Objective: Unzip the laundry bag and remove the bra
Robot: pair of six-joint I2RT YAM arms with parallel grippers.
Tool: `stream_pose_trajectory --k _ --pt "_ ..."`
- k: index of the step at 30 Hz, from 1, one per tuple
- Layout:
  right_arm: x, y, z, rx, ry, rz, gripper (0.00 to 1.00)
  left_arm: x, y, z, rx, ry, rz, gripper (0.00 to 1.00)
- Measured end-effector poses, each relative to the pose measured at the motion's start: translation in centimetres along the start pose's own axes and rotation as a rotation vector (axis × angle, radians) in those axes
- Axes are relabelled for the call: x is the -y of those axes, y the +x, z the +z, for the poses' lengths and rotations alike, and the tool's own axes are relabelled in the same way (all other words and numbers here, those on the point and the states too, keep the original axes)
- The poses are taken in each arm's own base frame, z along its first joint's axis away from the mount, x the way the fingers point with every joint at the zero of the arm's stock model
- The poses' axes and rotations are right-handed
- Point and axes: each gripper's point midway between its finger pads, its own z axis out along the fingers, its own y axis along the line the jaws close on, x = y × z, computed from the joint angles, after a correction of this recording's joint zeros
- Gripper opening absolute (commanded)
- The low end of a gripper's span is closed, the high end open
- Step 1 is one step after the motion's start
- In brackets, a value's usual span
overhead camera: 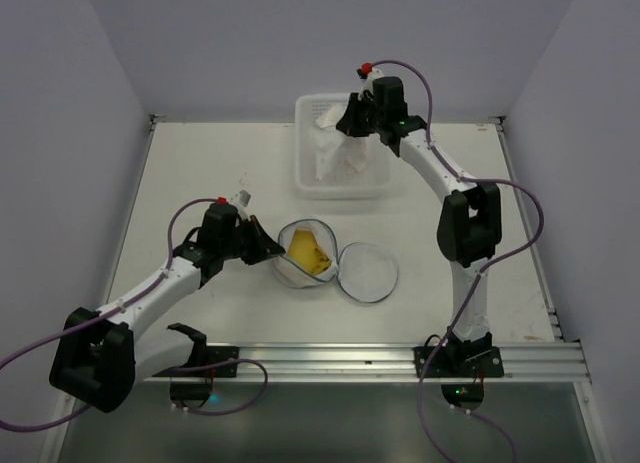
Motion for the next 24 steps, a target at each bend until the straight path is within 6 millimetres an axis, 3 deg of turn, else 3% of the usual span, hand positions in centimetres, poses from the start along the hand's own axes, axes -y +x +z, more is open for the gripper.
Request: stream_pose_trajectory --k 3,6,7,10,13,16,20,24 --pt "2.4 0.4 2.1 -0.003 0.057 -0.022 0.09 -0.3 0.1 0.3 -0.008 -0.009 -0.004 0.01" --pt "3.7 0.0 3.3 0.005 0.092 -0.045 0.38 -0.7 0.3 0.6 -0.020 -0.022 -0.010 0.01" --pt "4.0 -0.2 3.5 0.008 0.106 -0.053 0.56 -0.8 0.4 0.6 -0.023 -0.026 -0.012 0.01" --pt "3.9 -0.8 3.3 0.011 0.109 -0.070 0.81 -1.0 0.4 0.8 -0.025 -0.033 -0.015 0.01" --pt "3.2 -1.2 2.6 0.008 0.090 -0.079 0.90 -1.2 0.4 1.1 -0.034 -0.046 -0.020 0.01" --pt "2.0 -1.0 0.7 -0.010 0.069 -0.078 0.92 -1.8 0.5 1.9 -0.055 -0.070 -0.028 0.00" --pt "-1.0 0.4 -5.1 -0.027 0.029 -0.083 0.89 -2.3 0.6 2.5 -0.075 -0.092 -0.038 0.00" --pt "-6.9 2.7 -11.3 -0.011 -0.078 -0.136 0.82 -2.1 0.3 3.0 -0.082 -0.097 -0.025 0.00"
